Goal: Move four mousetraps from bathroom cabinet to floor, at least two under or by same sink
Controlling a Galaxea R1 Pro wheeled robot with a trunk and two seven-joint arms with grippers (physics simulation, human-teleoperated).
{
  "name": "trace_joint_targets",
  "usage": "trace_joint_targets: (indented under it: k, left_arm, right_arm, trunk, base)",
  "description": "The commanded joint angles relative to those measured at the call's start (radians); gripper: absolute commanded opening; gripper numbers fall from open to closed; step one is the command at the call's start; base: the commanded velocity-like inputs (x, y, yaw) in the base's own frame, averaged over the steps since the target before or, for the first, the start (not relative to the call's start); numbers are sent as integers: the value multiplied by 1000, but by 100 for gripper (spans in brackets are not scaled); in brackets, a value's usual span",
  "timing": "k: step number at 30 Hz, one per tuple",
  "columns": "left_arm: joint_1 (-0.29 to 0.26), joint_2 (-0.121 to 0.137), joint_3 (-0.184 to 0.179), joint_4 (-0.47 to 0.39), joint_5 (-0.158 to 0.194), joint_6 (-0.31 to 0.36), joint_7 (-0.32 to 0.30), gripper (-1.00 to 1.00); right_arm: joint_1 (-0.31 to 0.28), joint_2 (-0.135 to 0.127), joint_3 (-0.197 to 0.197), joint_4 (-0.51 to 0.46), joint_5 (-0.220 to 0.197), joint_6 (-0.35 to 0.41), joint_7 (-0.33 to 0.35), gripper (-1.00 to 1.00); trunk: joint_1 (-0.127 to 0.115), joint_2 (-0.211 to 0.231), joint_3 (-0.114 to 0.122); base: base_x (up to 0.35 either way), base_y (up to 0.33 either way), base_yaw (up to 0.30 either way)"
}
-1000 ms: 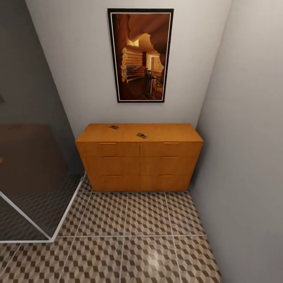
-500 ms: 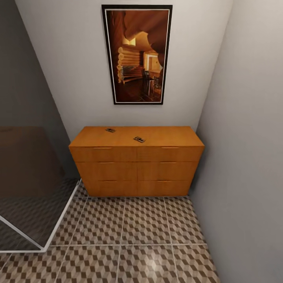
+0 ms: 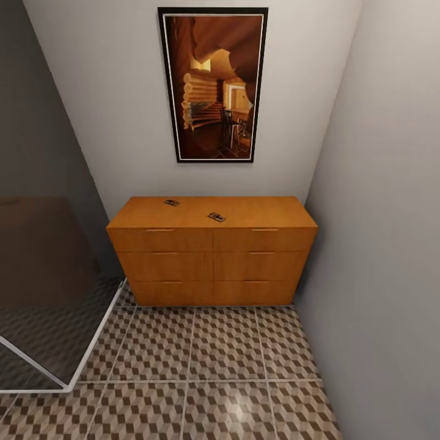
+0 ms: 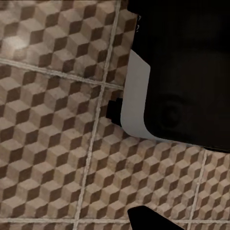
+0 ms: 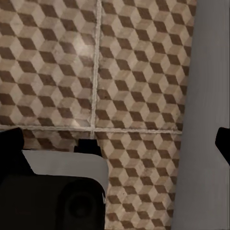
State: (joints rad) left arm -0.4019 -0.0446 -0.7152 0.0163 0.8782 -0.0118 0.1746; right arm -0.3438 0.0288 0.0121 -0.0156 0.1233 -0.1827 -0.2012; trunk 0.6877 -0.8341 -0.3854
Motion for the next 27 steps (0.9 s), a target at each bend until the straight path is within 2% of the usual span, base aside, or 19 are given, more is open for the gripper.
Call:
trace_joint_targets:
  k: [1, 4, 5, 7, 8, 11, 12, 14, 16, 18, 24, 27]
  left_arm:
    - [0, -1, -1, -21, -2, 0, 0, 100]
    - [-4, 2, -2, -71, -5, 2, 4, 100]
    - [-6, 4, -2, -93, -6, 3, 5, 100]
    - [-16, 18, -2, -166, -8, 7, 11, 100]
    - [-30, 28, -2, -214, -9, 11, 15, 100]
    - [-67, 38, -2, -276, -9, 24, 31, 100]
    - [-105, 36, -2, -311, -10, 63, 60, 100]
    - [-158, 25, -1, -350, -10, 129, 108, 100]
    - [-206, 13, -1, -386, -10, 186, 154, 100]
    - [-229, 8, 0, -413, -10, 212, 179, 100]
    - [-262, 2, 0, -533, -10, 252, 224, 100]
    - [-274, 7, 0, -625, -11, 271, 244, 100]
  right_arm:
    - [-13, 0, 0, -35, 0, 41, -4, 100]
    - [-33, 2, 2, -97, 2, 128, -9, 100]
    - [-47, 2, 4, -143, 6, 198, -12, 100]
    - [-63, 3, 6, -193, 14, 269, -17, 100]
    - [-82, 2, 6, -247, 23, 335, -24, 100]
    - [-113, 1, 6, -324, 33, 418, -32, 100]
    - [-133, 1, 6, -376, 38, 474, -35, 100]
    - [-152, 2, 6, -438, 43, 535, -38, 100]
    - [-162, 3, 6, -498, 44, 573, -39, 100]
    - [-166, 4, 6, -539, 44, 589, -39, 100]
    - [-171, 4, 6, -665, 42, 629, -36, 100]
    - [-172, 5, 7, -760, 41, 686, -34, 100]
  trunk:
    - [0, 0, 0]
    - [0, 0, 0]
    - [0, 0, 0]
    - [0, 0, 0]
    - [0, 0, 0]
    - [0, 0, 0]
    - [0, 0, 0]
    - [0, 0, 0]
    - [0, 0, 0]
    - [0, 0, 0]
    - [0, 0, 0]
    - [0, 0, 0]
  base:
    - [0, 0, 0]
    - [0, 0, 0]
    - [0, 0, 0]
    - [0, 0, 0]
    - [0, 0, 0]
    - [0, 0, 0]
    - [0, 0, 0]
    - [0, 0, 0]
    - [0, 0, 0]
    - [0, 0, 0]
    - [0, 0, 0]
    - [0, 0, 0]
